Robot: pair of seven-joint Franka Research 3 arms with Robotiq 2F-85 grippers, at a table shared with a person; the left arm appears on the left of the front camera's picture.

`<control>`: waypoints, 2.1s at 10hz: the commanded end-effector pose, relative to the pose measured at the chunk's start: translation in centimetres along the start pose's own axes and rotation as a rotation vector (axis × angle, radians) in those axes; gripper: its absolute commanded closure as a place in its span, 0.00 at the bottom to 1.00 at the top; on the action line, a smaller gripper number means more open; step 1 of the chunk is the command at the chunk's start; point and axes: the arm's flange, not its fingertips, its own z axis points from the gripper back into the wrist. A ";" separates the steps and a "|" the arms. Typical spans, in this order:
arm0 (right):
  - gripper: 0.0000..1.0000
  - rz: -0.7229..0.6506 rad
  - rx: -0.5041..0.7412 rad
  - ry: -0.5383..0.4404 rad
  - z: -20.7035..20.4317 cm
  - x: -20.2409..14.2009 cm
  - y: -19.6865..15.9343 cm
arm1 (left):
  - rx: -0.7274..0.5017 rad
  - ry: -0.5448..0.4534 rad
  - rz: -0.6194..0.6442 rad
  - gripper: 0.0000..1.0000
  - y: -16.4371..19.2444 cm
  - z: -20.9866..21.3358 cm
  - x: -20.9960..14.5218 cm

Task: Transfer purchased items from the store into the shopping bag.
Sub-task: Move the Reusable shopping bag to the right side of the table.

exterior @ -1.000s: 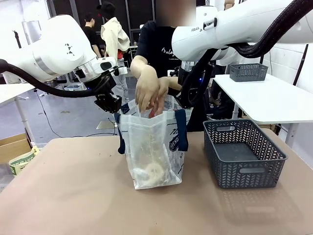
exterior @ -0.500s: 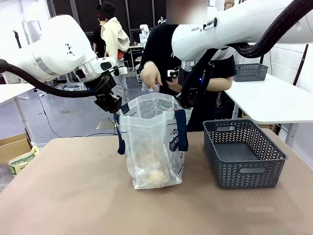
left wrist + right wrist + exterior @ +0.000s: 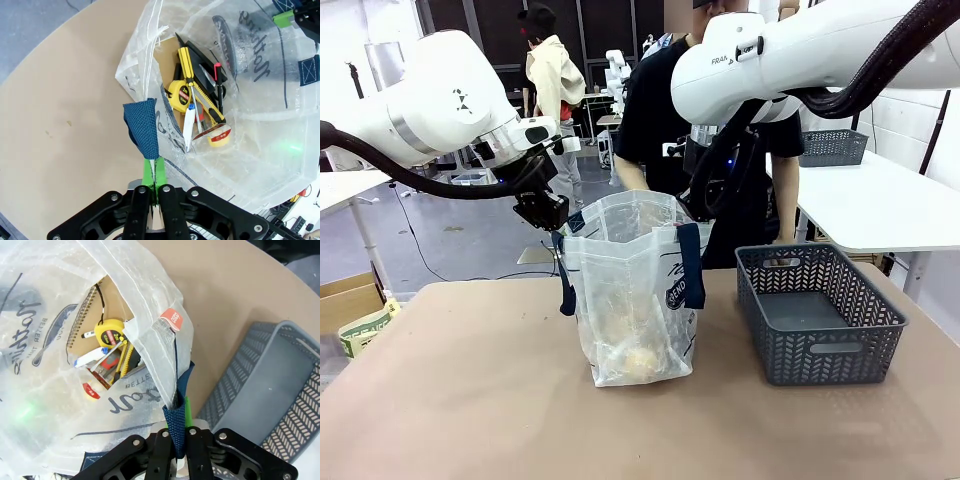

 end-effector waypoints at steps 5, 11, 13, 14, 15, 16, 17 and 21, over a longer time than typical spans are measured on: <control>1.00 -0.002 0.001 0.004 -0.1 0.0 -0.1 | 0.001 0.003 0.012 1.00 -0.1 -0.1 -0.1; 1.00 -0.002 0.001 0.004 -0.1 0.0 -0.1 | 0.001 0.003 0.012 1.00 -0.1 -0.1 -0.1; 1.00 -0.002 0.001 0.004 -0.1 0.0 -0.1 | 0.001 0.003 0.012 1.00 -0.1 -0.1 -0.1; 1.00 -0.002 0.001 0.004 -0.1 0.0 -0.1 | 0.001 0.003 0.012 1.00 -0.1 -0.1 -0.1; 1.00 -0.002 0.001 0.004 -0.1 0.0 -0.1 | 0.001 0.003 0.012 1.00 -0.1 -0.1 -0.1; 1.00 -0.002 0.001 0.004 -0.1 0.0 -0.1 | 0.001 0.003 0.012 1.00 -0.1 -0.1 -0.1; 1.00 -0.002 0.001 0.004 -0.1 0.0 -0.1 | 0.001 0.003 0.012 1.00 -0.1 -0.1 -0.1; 1.00 -0.002 0.001 0.004 -0.1 0.0 -0.1 | 0.001 0.003 0.012 1.00 -0.1 -0.1 -0.1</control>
